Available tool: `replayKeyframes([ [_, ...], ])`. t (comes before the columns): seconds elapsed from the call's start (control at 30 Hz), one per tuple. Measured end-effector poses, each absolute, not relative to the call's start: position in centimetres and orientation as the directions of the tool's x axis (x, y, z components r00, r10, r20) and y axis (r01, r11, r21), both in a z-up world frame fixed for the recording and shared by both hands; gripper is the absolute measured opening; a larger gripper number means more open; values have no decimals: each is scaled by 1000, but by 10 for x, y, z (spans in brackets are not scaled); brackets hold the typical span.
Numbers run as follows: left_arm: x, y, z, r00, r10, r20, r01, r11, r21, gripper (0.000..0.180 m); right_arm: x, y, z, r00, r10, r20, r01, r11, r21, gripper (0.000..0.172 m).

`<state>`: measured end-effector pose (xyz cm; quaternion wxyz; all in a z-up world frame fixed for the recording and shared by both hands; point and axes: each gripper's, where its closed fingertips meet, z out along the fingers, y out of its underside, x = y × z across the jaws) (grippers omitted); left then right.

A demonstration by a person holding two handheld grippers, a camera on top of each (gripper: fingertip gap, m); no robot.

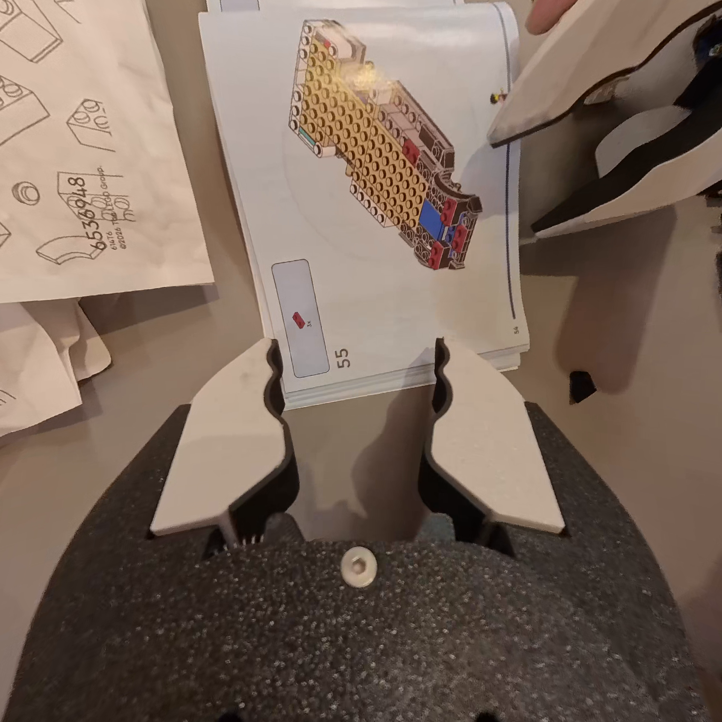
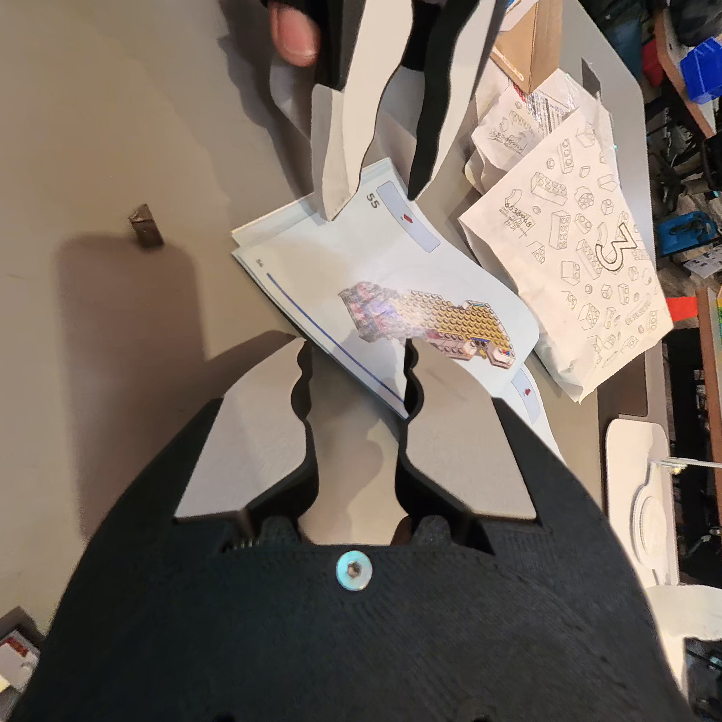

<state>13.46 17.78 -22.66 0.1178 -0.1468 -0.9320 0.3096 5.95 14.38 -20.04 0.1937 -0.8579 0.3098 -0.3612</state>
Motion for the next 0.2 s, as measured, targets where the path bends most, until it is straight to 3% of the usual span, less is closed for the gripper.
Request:
replayKeyframes([
  [0.2, 131, 177, -227, -925, 358, 129, 210, 763, -612, 75, 59, 150, -203, 562, -624, 543, -351, -774, -527, 47],
])
